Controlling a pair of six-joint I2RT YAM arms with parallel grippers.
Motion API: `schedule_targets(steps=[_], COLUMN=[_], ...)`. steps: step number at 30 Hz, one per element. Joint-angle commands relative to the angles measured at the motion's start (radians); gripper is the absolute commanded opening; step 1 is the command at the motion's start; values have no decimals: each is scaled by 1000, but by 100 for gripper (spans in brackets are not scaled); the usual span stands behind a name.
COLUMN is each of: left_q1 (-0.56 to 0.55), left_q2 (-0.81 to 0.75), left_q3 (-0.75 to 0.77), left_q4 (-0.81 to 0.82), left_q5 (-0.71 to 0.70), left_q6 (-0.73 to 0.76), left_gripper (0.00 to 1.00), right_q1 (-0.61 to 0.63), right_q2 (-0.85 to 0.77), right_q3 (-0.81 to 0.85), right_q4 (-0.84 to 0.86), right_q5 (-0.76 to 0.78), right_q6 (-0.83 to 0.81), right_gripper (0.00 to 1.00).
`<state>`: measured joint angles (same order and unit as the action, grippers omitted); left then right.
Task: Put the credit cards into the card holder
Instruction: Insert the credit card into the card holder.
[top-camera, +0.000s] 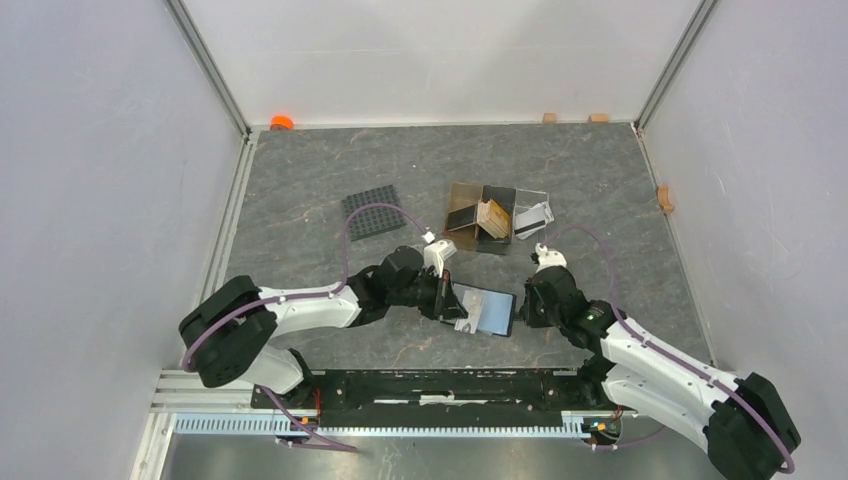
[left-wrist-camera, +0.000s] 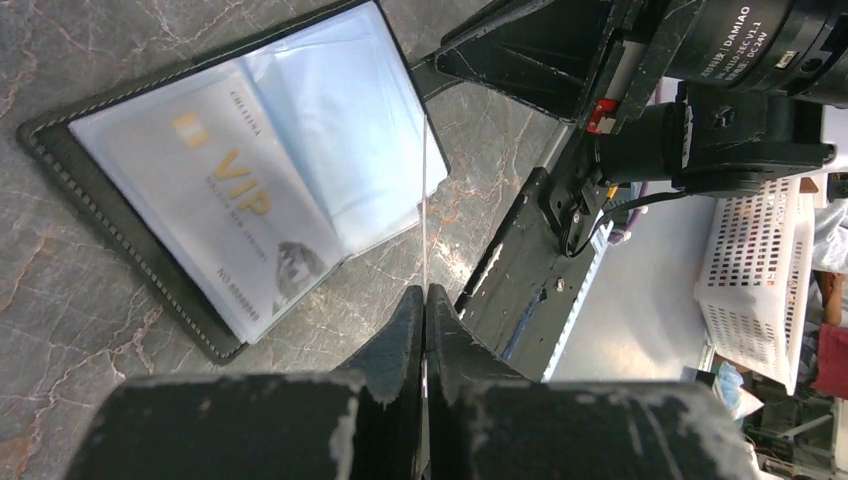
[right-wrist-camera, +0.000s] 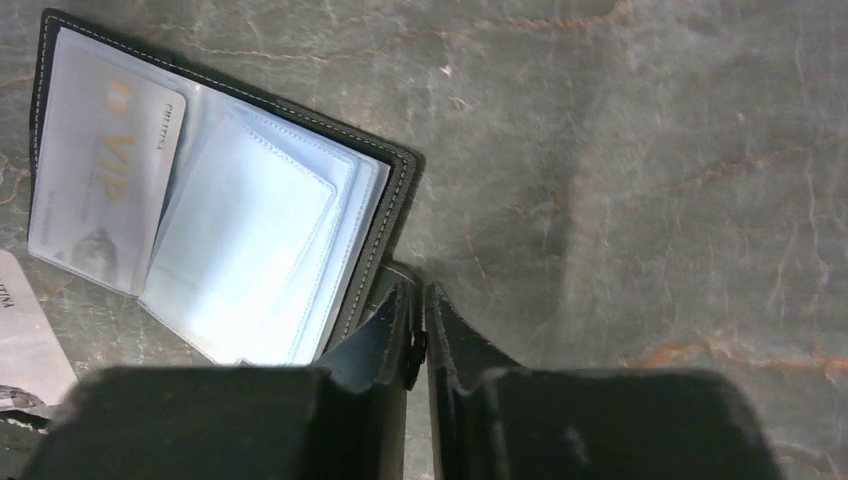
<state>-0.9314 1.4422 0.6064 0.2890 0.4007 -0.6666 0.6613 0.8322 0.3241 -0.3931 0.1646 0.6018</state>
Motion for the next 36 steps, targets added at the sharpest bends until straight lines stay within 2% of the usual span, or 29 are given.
schedule_targets(steps=[1, 3, 8, 10, 14, 17, 20, 24, 28, 36], left_q1=[2, 2, 9, 24, 43, 49, 55, 66, 69, 69], left_q2=[-55, -88, -167, -191, -186, -155, -117, -63, -18, 17], left_q3=[-33, -64, -147, -172, -195, -191, -194, -213, -267, -318], left_q4=[43, 44, 39, 40, 79, 107, 162, 179, 221, 293], left_q5=[-40, -61, -148, -171, -172, -167, -170, -225, -266, -248], left_q6=[-20, -37, -70, -90, -118, -129, -140, -155, -181, -222], left_gripper=[2, 2, 2, 2, 2, 2, 2, 2, 2, 2], right_q1=[3, 3, 6, 6, 6, 16, 51, 144, 263, 475], right_q2=[48, 94, 204, 217, 161, 79, 11, -16, 56, 248], right_q3=[-1, 8, 44, 72, 87, 60, 18, -16, 12, 165], right_q4=[195, 256, 334, 303, 227, 197, 204, 233, 223, 139], right_q5=[-11, -57, -88, -71, -43, -58, -92, -59, 62, 325], right_q6=[-79, -122, -185, -189, -152, -130, -102, -84, -93, -78], right_gripper=[6, 0, 1, 13, 50, 63, 69, 73, 76, 79])
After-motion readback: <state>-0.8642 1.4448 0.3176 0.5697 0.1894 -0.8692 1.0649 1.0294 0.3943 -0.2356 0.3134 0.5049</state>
